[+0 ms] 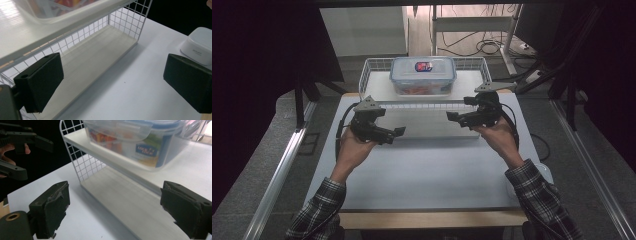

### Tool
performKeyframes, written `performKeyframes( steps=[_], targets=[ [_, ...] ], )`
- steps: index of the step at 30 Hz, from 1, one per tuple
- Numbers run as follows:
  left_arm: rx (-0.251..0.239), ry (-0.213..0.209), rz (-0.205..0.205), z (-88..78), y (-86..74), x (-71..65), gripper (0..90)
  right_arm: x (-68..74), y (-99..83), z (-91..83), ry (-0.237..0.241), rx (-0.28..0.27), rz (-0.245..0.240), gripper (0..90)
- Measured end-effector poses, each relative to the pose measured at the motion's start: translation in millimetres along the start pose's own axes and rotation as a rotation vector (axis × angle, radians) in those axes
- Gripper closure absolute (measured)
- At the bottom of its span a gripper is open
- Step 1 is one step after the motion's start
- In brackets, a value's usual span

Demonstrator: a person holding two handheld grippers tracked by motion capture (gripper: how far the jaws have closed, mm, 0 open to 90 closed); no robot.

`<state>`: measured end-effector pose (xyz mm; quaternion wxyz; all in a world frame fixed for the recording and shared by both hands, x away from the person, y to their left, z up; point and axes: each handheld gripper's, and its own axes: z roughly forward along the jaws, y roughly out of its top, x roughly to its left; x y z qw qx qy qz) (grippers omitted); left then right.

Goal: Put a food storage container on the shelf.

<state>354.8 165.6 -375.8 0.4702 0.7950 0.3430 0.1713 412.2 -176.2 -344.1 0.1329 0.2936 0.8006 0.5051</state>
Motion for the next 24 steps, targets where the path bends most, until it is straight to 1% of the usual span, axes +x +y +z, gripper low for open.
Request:
performKeyframes(
  steps=[3, 7, 8, 9, 10, 13, 14, 15, 16, 19, 20, 22, 23, 24],
  targets=[
    [0.006, -0.010, 0.007, 0.5, -3.2, -3.3, 2.2, 1.9, -2.9, -1.2, 0.002, 0.004, -0.003, 8.1],
    [-0.007, -0.008, 0.020, -0.2, -10.6, -10.6, 2.1, 6.6, -10.1, -4.4, 0.008, 0.017, -0.007, 7.2],
    [-0.009, -0.008, 0.026, -0.8, -12.5, -12.0, 2.2, 8.6, -13.7, -5.9, 0.000, 0.036, -0.016, 6.9],
    [-0.014, -0.010, 0.031, -1.1, -14.2, -13.1, 2.3, 9.5, -15.2, -6.4, -0.003, 0.041, -0.017, 6.7],
    [-0.013, -0.010, 0.036, -1.6, -16.4, -14.6, 2.3, 9.5, -15.2, -6.4, -0.003, 0.041, -0.017, 6.7],
    [0.004, -0.005, 0.047, -2.5, -26.1, -19.5, 2.2, 13.2, -24.2, -8.7, -0.005, 0.062, -0.019, 6.0],
    [0.004, -0.005, 0.047, -2.5, -26.1, -19.5, 2.1, 14.0, -26.3, -9.4, -0.006, 0.067, -0.021, 5.8],
    [0.011, -0.006, 0.043, -2.6, -28.5, -20.2, 2.1, 14.0, -26.3, -9.4, -0.006, 0.067, -0.021, 5.8],
    [0.022, -0.012, 0.035, -3.2, -33.0, -21.0, 2.0, 15.5, -30.4, -11.1, -0.006, 0.073, -0.024, 5.6],
    [0.031, -0.020, 0.031, -4.3, -37.2, -22.5, 2.0, 16.9, -34.2, -12.9, 0.001, 0.078, -0.033, 5.4],
    [0.037, -0.025, 0.034, -4.9, -39.6, -23.6, 1.9, 19.0, -38.6, -14.7, 0.023, 0.087, -0.023, 5.2],
    [0.037, -0.021, 0.044, -6.5, -43.0, -26.4, 2.0, 19.5, -42.3, -15.9, 0.042, 0.097, 0.001, 5.2],
    [0.035, -0.018, 0.052, -7.6, -44.8, -28.5, 2.0, 19.5, -42.3, -15.9, 0.042, 0.097, 0.001, 5.2],
    [0.033, -0.016, 0.060, -9.1, -47.0, -31.2, 2.0, 20.3, -47.2, -18.0, 0.043, 0.091, 0.006, 5.3]
  ],
)
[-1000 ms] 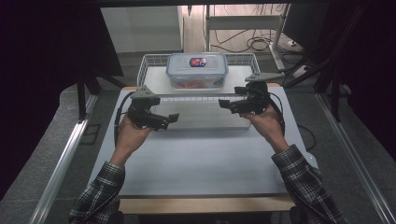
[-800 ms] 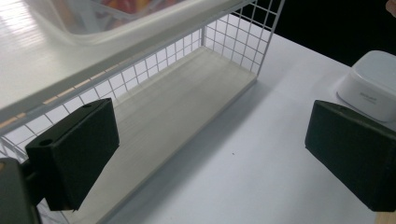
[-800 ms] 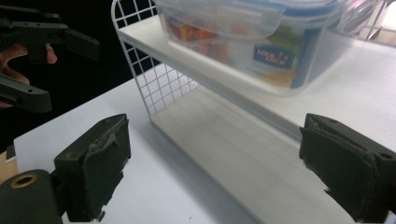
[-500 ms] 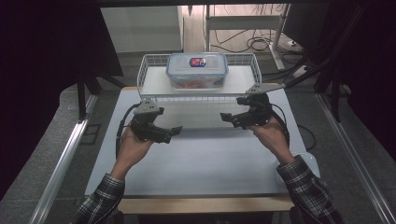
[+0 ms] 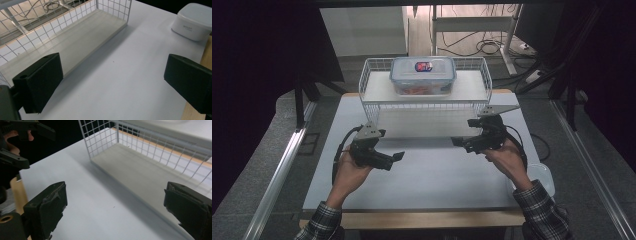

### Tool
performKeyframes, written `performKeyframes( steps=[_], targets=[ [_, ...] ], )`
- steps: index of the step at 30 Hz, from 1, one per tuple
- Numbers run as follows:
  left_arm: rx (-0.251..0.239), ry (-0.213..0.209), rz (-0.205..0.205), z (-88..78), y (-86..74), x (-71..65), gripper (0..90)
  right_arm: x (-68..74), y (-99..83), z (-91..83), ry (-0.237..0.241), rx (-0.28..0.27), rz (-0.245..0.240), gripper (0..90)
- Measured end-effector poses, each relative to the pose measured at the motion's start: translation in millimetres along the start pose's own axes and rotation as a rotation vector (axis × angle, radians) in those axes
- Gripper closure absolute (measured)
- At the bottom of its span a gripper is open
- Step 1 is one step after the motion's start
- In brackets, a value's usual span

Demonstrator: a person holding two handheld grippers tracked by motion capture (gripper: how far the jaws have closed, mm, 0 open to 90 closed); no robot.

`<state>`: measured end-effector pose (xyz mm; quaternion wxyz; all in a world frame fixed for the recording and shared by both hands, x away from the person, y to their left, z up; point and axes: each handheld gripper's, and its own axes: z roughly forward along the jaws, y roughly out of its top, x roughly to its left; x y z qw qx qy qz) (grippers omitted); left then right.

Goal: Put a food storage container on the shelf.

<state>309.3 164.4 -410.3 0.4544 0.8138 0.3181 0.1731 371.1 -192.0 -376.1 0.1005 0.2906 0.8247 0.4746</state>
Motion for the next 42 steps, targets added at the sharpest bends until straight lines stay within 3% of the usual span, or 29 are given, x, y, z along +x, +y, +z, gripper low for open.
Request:
performKeyframes(
  steps=[5, 14, 18, 27, 33, 36, 40, 42],
  targets=[
    [-0.003, -0.005, 0.000, -2.9, -9.3, -9.4, 2.0, 1.5, -7.6, -3.9, -0.002, -0.012, 0.007, 5.9],
    [0.001, 0.009, 0.003, -3.8, -29.9, -18.6, 2.7, 7.5, -26.9, -13.0, -0.044, -0.042, -0.066, 5.9],
    [0.002, 0.014, -0.007, -3.2, -36.9, -20.6, 2.8, 12.1, -35.8, -14.1, -0.070, -0.026, -0.089, 4.3],
    [-0.010, 0.048, -0.037, -5.2, -53.0, -30.0, 3.0, 21.8, -52.5, -18.6, -0.059, -0.030, -0.054, 0.5],
    [-0.012, 0.116, -0.060, -6.0, -71.9, -34.7, 1.4, 23.5, -68.9, -19.3, -0.065, -0.019, -0.010, 0.0],
    [0.024, 0.145, -0.089, -3.5, -86.8, -35.0, 0.0, 21.2, -78.9, -16.0, -0.067, 0.008, 0.002, 0.0],
    [0.080, 0.184, -0.084, -1.1, -101.1, -37.1, 0.0, 20.7, -91.8, -11.1, -0.075, 0.057, 0.007, 0.0],
    [0.097, 0.184, -0.083, 1.4, -104.8, -37.9, 0.0, 22.0, -95.7, -8.9, -0.071, 0.084, 0.005, 0.2]
  ],
)
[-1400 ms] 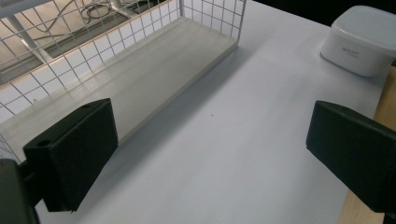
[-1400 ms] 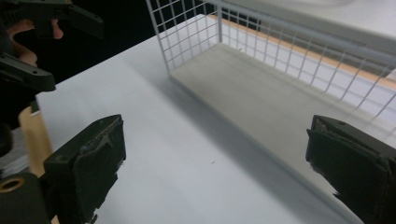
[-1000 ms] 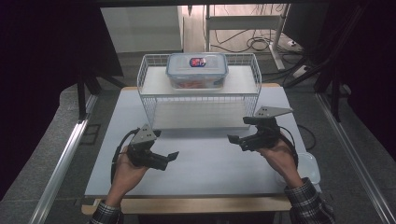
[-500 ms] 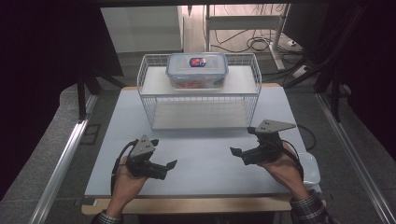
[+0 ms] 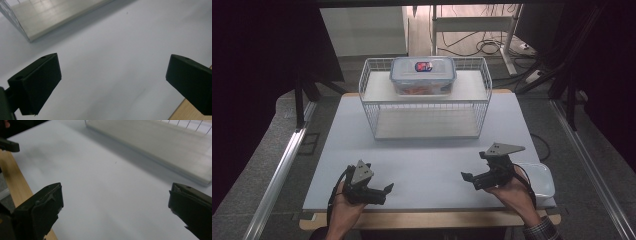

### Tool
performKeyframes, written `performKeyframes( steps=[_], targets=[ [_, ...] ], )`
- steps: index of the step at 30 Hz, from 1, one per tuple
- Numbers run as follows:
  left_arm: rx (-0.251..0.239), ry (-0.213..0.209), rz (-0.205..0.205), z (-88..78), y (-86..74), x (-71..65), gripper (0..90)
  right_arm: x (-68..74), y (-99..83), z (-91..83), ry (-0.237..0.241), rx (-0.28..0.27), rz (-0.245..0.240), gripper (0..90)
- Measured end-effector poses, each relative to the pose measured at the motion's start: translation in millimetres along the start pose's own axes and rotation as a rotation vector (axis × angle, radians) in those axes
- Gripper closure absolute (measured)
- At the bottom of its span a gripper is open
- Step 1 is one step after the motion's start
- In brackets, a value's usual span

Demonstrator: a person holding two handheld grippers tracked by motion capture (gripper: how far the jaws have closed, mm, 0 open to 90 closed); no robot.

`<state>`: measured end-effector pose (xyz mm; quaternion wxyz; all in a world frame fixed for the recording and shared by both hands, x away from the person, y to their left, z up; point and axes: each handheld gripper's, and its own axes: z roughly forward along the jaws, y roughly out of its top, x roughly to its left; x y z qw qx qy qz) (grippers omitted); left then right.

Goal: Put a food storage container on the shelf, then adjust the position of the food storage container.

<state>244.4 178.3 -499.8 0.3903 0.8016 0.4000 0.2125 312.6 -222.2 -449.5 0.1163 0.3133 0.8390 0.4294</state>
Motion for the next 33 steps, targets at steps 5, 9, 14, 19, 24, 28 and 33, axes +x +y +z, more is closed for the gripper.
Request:
performKeyframes(
  steps=[5, 9, 14, 19, 24, 28, 33],
  targets=[
    [0.015, -0.009, 0.027, 4.4, -1.4, -2.7, 0.0, 1.3, -8.4, 6.1, -0.006, 0.038, -0.003, 3.3],
    [-0.005, -0.006, 0.020, 2.5, -0.3, -2.9, 0.0, -1.6, -10.9, 3.2, -0.013, 0.053, 0.017, 10.3],
    [-0.006, -0.009, -0.005, 3.6, -2.1, 0.0, 0.0, -7.8, -15.0, -13.1, -0.068, 0.041, 0.031, 32.5],
    [-0.018, -0.003, -0.015, 1.6, -1.2, 0.6, 0.0, -14.6, -22.0, -28.8, -0.133, 0.057, 0.008, 56.3],
    [-0.027, -0.010, -0.032, 1.4, -1.9, 2.4, 0.0, -27.0, -31.6, -53.6, -0.198, 0.051, 0.057, 81.9],
    [-0.028, -0.006, -0.035, 1.1, -1.5, 2.9, 0.0, -41.8, -45.6, -76.6, -0.274, 0.052, 0.110, 88.8],
    [-0.020, 0.004, -0.027, 2.1, -1.1, 1.2, 0.0, -58.5, -63.5, -105.1, -0.368, 0.033, 0.173, 89.4]
  ],
)
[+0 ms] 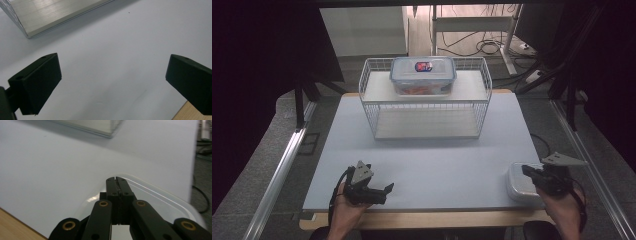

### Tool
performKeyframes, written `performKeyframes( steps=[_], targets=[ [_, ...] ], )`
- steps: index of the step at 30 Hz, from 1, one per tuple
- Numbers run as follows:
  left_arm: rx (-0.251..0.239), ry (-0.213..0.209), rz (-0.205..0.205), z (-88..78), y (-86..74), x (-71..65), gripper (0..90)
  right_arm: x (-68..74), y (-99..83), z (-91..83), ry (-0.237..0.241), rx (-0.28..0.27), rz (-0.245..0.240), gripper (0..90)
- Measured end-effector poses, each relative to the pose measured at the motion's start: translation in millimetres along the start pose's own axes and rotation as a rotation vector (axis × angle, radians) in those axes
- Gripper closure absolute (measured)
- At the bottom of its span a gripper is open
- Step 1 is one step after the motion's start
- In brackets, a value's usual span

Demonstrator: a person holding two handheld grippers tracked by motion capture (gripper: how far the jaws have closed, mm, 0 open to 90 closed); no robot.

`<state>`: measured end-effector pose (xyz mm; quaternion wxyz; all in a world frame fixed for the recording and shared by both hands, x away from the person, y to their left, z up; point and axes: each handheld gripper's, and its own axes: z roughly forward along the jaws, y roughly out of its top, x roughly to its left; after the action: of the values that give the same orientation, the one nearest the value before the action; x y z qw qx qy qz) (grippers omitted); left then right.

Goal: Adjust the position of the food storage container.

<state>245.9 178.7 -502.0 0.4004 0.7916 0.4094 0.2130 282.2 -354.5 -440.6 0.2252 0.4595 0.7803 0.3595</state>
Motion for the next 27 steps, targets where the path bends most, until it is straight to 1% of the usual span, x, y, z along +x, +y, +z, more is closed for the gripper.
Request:
performKeyframes(
  steps=[2, 3, 4, 5, 6, 7, 10, 11, 12, 14, 16, 17, 19, 20, 21, 24, 26, 27],
  targets=[
    [0.002, 0.003, 0.005, -0.2, 0.3, -0.5, 0.1, -8.7, -4.4, -6.2, -0.041, 0.001, 0.015, 89.4],
    [0.000, 0.005, 0.005, -0.4, 0.3, -0.6, 0.4, -20.2, -10.4, -13.2, -0.082, 0.000, 0.043, 89.4],
    [-0.003, 0.006, 0.004, -0.6, 0.3, -0.4, 0.4, -20.2, -10.4, -13.2, -0.082, 0.000, 0.043, 89.4],
    [-0.011, 0.003, -0.003, -1.3, 0.3, 0.3, 0.7, -23.6, -12.5, -15.1, -0.094, 0.001, 0.053, 89.4],
    [-0.013, 0.001, -0.006, -1.7, 0.2, 0.8, 1.1, -28.6, -16.0, -18.3, -0.113, 0.003, 0.068, 89.4],
    [-0.017, 0.000, -0.011, -2.2, 0.0, 1.6, 1.4, -31.4, -18.2, -20.2, -0.125, 0.004, 0.075, 89.5],
    [-0.016, 0.002, -0.017, -2.1, -0.6, 2.4, 1.7, -41.6, -26.8, -27.1, -0.180, 0.012, 0.105, 89.4],
    [-0.016, 0.001, -0.018, -2.1, -0.5, 2.4, 1.8, -46.9, -31.9, -28.9, -0.202, 0.021, 0.124, 89.4],
    [-0.017, 0.001, -0.018, -2.1, -0.5, 2.2, 1.8, -46.9, -31.9, -28.9, -0.202, 0.021, 0.124, 89.4],
    [-0.016, 0.003, -0.013, -2.0, -0.1, 1.6, 1.8, -50.2, -36.1, -27.7, -0.218, 0.043, 0.137, 89.4],
    [-0.014, 0.001, -0.012, -1.6, -0.1, 1.1, 1.8, -52.4, -40.6, -22.9, -0.208, 0.073, 0.145, 89.4],
    [-0.012, 0.001, -0.011, -1.2, -0.1, 0.7, 1.8, -52.2, -41.3, -21.1, -0.200, 0.081, 0.145, 89.4],
    [-0.010, 0.000, -0.010, -0.5, -0.1, 0.5, 1.8, -49.7, -41.1, -17.6, -0.202, 0.093, 0.137, 89.5],
    [-0.008, -0.004, -0.011, -0.2, -0.1, 0.5, 2.1, -48.3, -40.1, -16.5, -0.191, 0.092, 0.136, 89.5],
    [-0.006, -0.008, -0.013, 0.4, -0.3, 0.5, 2.8, -45.2, -39.3, -13.5, -0.160, 0.084, 0.138, 89.5],
    [-0.001, -0.012, -0.010, 1.2, -0.2, -0.1, 2.8, -41.3, -37.9, -10.6, -0.146, 0.086, 0.132, 89.5],
    [-0.001, -0.012, -0.009, 1.2, -0.1, -0.5, 2.9, -37.0, -35.8, -7.3, -0.120, 0.084, 0.131, 89.5],
    [-0.001, -0.014, -0.009, 1.3, 0.0, -0.7, 3.0, -31.7, -33.6, -4.1, -0.104, 0.085, 0.120, 89.4]
  ],
)
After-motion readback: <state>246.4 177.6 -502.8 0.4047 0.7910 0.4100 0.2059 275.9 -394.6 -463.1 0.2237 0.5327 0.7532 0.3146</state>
